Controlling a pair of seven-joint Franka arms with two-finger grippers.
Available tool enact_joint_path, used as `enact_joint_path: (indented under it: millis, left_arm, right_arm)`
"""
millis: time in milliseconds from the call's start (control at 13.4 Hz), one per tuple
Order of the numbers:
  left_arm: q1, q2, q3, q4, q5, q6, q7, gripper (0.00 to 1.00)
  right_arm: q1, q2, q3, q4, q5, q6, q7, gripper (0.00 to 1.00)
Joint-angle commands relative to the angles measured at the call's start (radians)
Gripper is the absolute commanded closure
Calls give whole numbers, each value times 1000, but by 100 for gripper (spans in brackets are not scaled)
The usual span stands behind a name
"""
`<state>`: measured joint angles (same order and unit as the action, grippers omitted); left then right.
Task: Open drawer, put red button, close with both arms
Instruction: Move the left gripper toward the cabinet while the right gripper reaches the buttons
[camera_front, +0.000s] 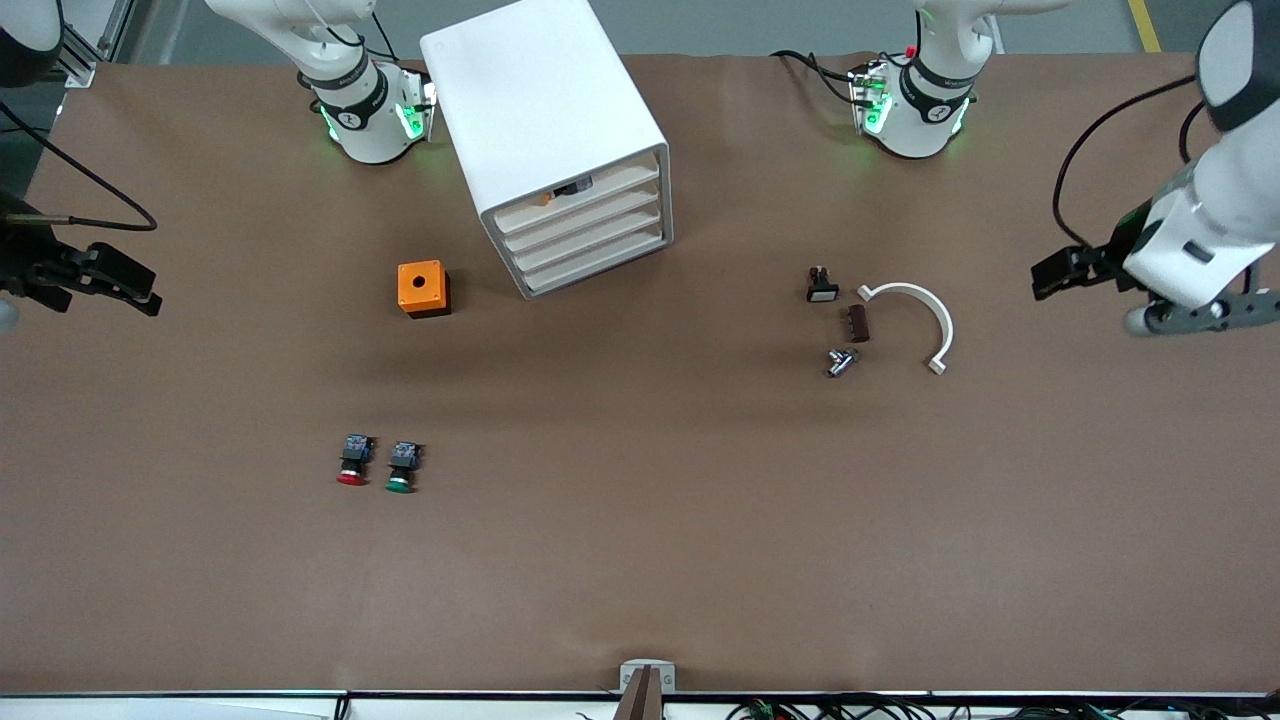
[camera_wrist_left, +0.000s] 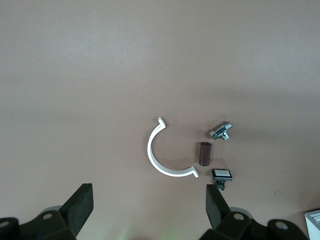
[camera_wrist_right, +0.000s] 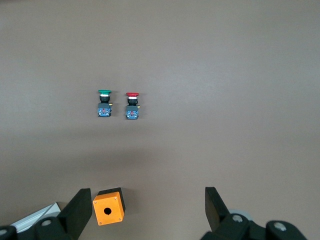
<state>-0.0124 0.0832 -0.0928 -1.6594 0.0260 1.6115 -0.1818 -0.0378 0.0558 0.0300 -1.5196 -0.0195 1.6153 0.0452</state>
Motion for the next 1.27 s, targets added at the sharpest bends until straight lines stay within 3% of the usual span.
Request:
enact_joint_path:
  millis: [0,299,824,1048,1198]
  left_arm:
    - [-14,130,-8,105,12,-16,-8,1]
    - [-56,274,-15,153,3,-12,-226,0]
    - [-251,544,-15,299,-14,56,-733,0]
    - [-320,608,-15,299,-90,134,-895,0]
    - [-350,631,-15,299,-200,140,-1008,0]
  right_arm:
    - [-10,-4,1,-5,44,3,1,0]
    - [-16,9,-1,-2,44,-5,-86,0]
    - [-33,108,-7,-5,39,31,-102,0]
    - [-24,177,-5,-16,35,60,-91,0]
    - [-21,231,-4,-46,36,127,-90,0]
